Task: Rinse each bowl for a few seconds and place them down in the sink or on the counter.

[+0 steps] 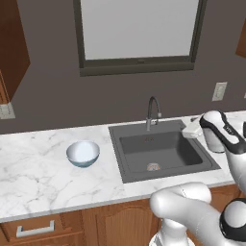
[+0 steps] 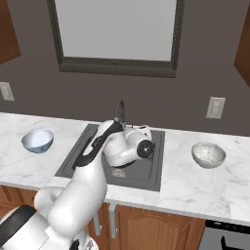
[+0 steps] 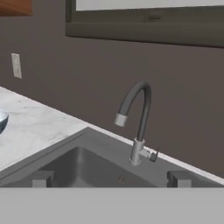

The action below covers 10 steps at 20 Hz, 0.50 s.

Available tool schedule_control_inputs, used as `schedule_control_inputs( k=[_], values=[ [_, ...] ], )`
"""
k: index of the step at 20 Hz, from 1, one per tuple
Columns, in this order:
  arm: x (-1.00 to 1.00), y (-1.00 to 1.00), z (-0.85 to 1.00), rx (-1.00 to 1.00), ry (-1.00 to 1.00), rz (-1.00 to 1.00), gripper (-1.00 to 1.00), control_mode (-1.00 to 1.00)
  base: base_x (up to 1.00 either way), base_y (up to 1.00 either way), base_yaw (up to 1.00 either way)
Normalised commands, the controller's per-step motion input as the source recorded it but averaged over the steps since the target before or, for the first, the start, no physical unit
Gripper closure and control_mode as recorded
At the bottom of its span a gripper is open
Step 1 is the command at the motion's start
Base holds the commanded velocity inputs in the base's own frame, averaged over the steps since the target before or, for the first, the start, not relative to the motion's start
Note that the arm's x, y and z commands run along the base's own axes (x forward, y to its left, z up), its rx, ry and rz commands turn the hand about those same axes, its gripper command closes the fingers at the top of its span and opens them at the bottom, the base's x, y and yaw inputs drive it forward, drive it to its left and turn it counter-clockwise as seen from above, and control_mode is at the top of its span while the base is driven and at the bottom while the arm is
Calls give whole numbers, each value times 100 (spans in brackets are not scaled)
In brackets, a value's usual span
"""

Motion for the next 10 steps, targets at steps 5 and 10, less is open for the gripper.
schedule_control_inputs(
  k=[5,10],
  values=[
    [34,0,-12,5,0,2,-100,-100,0,0,0],
    [34,0,-8,5,0,2,-100,-100,0,0,0]
  ],
)
